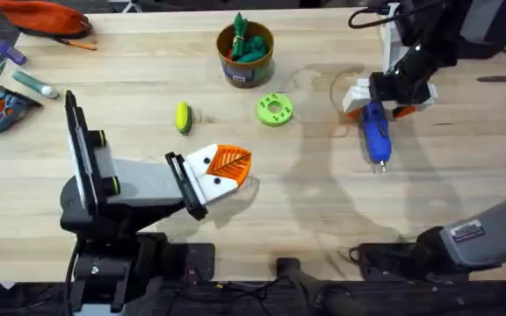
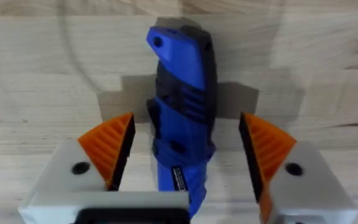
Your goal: Pick up the gripper from the table and insert it into the empty holder that is missing its gripper. Then pick up a screw, insert it into the mounting hole, and use the screwdriver to tighten it. Finally, clean up the table by picking up the vegetable and placing it into the bucket.
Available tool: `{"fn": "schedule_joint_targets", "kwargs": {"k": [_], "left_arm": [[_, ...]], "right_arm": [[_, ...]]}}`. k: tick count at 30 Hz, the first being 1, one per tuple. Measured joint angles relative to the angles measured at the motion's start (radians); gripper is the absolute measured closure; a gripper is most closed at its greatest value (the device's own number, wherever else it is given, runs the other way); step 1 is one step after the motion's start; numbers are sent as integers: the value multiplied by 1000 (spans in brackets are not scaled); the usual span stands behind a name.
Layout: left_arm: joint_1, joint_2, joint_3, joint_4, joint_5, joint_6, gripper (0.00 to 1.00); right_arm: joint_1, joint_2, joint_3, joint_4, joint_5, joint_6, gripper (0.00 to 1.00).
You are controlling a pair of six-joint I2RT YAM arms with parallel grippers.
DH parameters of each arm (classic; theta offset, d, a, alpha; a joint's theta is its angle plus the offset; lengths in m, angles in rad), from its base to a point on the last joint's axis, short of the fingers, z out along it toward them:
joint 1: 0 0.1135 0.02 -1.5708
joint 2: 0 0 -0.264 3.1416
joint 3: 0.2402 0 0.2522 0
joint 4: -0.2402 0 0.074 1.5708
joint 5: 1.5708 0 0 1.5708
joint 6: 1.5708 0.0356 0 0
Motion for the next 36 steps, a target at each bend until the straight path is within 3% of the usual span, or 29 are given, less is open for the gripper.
{"fn": "schedule_joint_targets", "kwargs": {"k": [23, 28, 31, 36], "left_arm": [[0, 0, 0, 0, 0, 0, 987], [0, 0, 0, 0, 0, 0, 987], [0, 0, 0, 0, 0, 0, 987], [0, 0, 0, 0, 0, 0, 987]], "right_arm": [[0, 32, -13, 30, 23, -19, 63], [2, 32, -13, 32, 16, -23, 183], [2, 32, -13, 34, 17, -26, 373], [2, 32, -13, 34, 20, -26, 581]]}}
